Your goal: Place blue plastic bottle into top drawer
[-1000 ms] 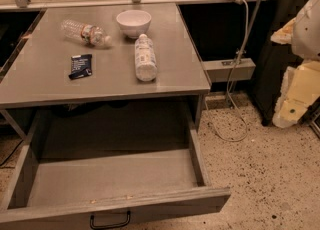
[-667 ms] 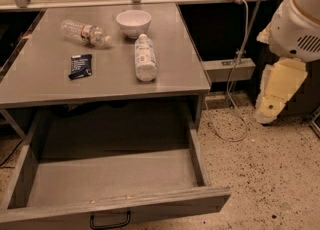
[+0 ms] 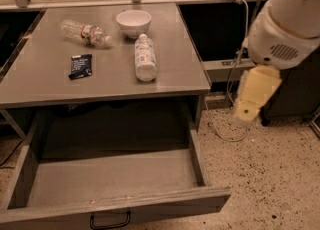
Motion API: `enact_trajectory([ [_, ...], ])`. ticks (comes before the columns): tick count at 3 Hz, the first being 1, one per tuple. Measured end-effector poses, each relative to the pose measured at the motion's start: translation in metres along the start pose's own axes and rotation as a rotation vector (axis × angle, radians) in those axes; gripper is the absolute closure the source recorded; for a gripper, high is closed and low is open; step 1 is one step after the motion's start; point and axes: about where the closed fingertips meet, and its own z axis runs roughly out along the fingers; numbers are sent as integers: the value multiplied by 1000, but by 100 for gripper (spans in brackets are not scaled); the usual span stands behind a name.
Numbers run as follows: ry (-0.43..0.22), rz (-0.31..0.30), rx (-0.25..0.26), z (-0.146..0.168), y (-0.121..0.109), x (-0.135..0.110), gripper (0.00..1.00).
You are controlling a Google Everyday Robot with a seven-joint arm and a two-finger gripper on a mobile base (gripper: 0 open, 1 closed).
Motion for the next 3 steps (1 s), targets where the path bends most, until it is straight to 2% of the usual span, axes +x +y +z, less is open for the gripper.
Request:
enact_trajectory([
  [1, 5, 64, -36, 24, -3, -37, 0],
  [2, 12, 84, -79, 37, -13, -70, 0],
  [3, 5, 83, -77, 38, -14, -75, 0],
])
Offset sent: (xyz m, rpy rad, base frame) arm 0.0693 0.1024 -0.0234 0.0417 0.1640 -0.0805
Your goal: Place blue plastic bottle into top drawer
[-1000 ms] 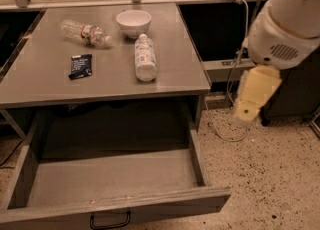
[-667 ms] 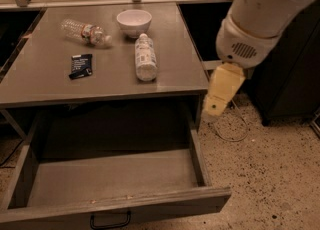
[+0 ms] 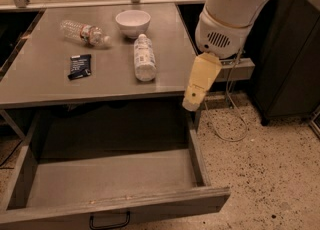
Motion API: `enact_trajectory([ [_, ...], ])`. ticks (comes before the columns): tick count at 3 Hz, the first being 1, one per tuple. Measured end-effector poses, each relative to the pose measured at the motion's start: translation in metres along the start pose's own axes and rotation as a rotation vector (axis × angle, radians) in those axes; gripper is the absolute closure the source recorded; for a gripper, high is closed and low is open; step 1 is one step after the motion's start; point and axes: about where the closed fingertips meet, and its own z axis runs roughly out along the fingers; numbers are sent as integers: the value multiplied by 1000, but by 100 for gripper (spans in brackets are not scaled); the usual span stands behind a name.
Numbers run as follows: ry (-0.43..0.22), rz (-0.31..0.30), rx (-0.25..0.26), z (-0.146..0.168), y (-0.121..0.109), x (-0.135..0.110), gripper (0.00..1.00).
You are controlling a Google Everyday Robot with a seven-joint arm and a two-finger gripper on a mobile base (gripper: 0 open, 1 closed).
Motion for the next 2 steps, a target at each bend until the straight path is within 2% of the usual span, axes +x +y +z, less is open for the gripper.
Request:
enact_trajectory([
  [1, -37, 29, 22, 11, 7, -14, 0],
  [2, -71, 131, 3, 25, -9, -31, 0],
])
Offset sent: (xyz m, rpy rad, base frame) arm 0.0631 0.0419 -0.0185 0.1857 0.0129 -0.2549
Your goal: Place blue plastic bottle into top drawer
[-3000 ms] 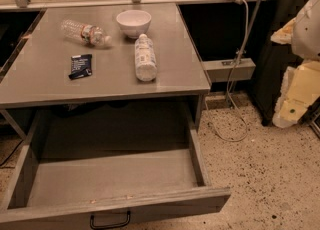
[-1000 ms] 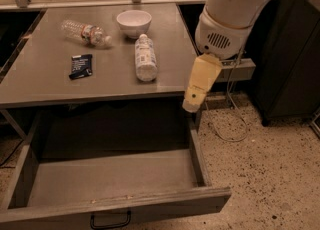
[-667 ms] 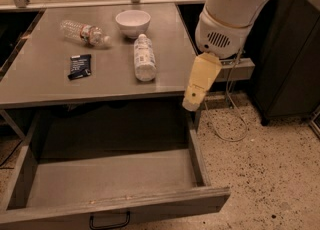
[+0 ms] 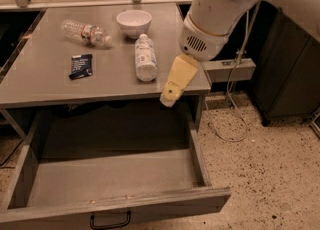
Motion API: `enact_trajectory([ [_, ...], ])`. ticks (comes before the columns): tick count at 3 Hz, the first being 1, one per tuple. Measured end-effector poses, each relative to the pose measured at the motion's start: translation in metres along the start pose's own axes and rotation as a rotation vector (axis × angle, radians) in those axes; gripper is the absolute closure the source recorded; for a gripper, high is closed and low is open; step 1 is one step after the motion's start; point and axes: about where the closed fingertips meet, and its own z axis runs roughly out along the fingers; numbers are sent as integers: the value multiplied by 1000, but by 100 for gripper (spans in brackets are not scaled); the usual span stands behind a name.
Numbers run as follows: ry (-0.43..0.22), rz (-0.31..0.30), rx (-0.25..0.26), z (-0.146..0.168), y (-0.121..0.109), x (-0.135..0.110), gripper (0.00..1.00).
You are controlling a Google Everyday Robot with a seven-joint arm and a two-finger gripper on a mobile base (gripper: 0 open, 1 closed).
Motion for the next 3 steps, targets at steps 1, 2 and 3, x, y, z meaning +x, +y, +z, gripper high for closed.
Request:
enact_trajectory([
  [1, -14, 94, -20, 11, -26, -16, 0],
  [2, -19, 146, -40, 16, -47, -28, 0],
  [3, -27, 148, -37, 14, -50, -31, 0],
])
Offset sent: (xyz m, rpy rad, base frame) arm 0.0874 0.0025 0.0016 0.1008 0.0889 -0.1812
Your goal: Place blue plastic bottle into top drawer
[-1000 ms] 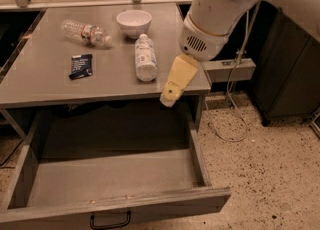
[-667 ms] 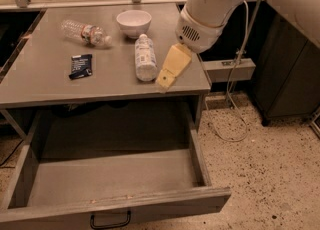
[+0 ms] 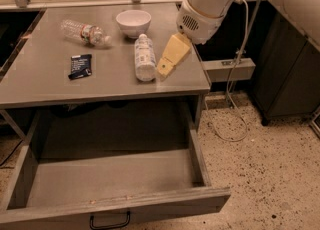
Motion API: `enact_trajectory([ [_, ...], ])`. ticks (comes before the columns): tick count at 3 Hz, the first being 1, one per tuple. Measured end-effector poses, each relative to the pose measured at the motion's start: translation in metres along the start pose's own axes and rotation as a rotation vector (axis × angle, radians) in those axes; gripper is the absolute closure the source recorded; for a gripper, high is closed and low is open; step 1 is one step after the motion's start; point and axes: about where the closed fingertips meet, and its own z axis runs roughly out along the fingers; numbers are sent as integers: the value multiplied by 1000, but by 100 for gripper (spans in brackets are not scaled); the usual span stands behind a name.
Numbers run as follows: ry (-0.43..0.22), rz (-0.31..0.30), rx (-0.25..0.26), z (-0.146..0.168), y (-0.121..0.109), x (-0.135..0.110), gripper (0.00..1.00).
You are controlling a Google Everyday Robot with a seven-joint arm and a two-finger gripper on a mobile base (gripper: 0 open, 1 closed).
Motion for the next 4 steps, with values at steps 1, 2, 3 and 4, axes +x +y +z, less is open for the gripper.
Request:
enact_trajectory([
  [1, 4, -6, 34, 6, 6, -7, 0],
  [2, 40, 7, 56, 30, 7, -30, 0],
  [3, 85, 19, 72, 52, 4, -55, 0],
  [4, 85, 14, 71, 54, 6, -58, 0],
])
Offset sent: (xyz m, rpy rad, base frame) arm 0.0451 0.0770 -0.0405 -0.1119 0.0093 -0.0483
